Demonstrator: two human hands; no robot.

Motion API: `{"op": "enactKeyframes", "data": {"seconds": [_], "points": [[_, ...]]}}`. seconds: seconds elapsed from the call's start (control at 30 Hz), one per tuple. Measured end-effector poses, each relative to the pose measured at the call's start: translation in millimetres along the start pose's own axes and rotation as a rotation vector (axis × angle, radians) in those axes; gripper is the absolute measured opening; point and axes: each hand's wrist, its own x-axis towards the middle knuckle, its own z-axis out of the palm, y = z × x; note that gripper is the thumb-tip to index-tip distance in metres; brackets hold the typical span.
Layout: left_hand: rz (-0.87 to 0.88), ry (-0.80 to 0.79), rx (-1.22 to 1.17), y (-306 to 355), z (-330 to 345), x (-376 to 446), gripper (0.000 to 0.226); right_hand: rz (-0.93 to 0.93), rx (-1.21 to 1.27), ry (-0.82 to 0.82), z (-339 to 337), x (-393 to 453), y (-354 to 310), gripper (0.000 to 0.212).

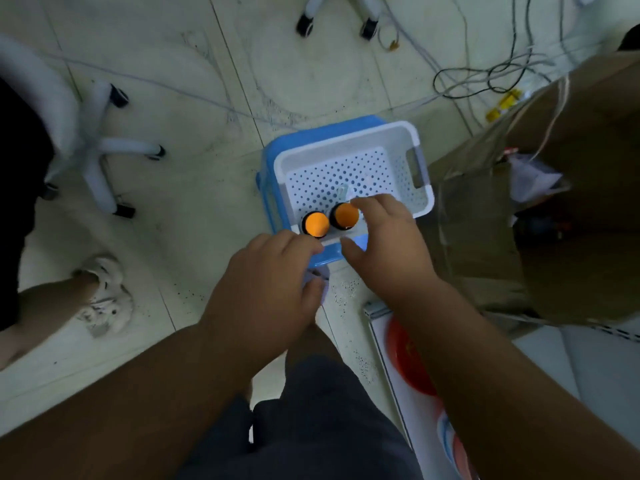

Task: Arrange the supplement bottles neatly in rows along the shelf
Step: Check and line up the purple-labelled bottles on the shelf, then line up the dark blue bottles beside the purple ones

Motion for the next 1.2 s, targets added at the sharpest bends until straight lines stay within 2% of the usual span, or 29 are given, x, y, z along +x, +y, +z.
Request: {"op": "enactKeyframes", "data": {"seconds": [0.1, 0.27, 0.37, 0.47, 0.57, 0.67, 0.87, 1.03, 1.2], "points": [[0.098, 0.059, 0.053, 28.8, -44.7, -20.5, 0.031, -0.029, 0.048, 0.082, -66.1, -43.8, -34.1, 0.051], [0.341, 0.112, 0.1, 88.0, -105.5, -63.9, 0.032, 0.04, 0.051, 0.355, -177.0, -145.2, -90.6, 0.047], [0.559, 0.088, 0.133, 131.7, -121.4, -102.4, 0.034, 0.133, 0.055, 0.549, -214.1, -232.4, -121.8, 0.046], [0.754, 0.012, 0.157, 177.8, -116.1, -149.7, 0.034, 0.288, 0.036, 0.68, -223.6, -325.4, -140.6, 0.048], [0.948, -0.121, 0.249, 229.9, -95.6, -203.6, 0.037, 0.418, 0.033, 0.849, -222.1, -416.3, -147.4, 0.047], [1.118, -0.173, 0.282, 276.5, -67.4, -260.6, 0.039, 0.547, 0.035, 0.967, -220.8, -503.4, -151.1, 0.045], [1.333, -0.297, 0.34, 352.6, 22.7, -376.3, 0.043, 0.756, -0.039, 1.148, -204.2, -675.7, -126.3, 0.045], [1.394, -0.41, 0.386, 423.8, 115.3, -473.6, 0.051, 0.885, -0.062, 1.154, -192.7, -803.2, -79.0, 0.044], [1.4, -0.418, 0.331, 472.2, 162.5, -524.0, 0.053, 0.899, -0.065, 1.119, -204.9, -871.3, -38.6, 0.043]]}}
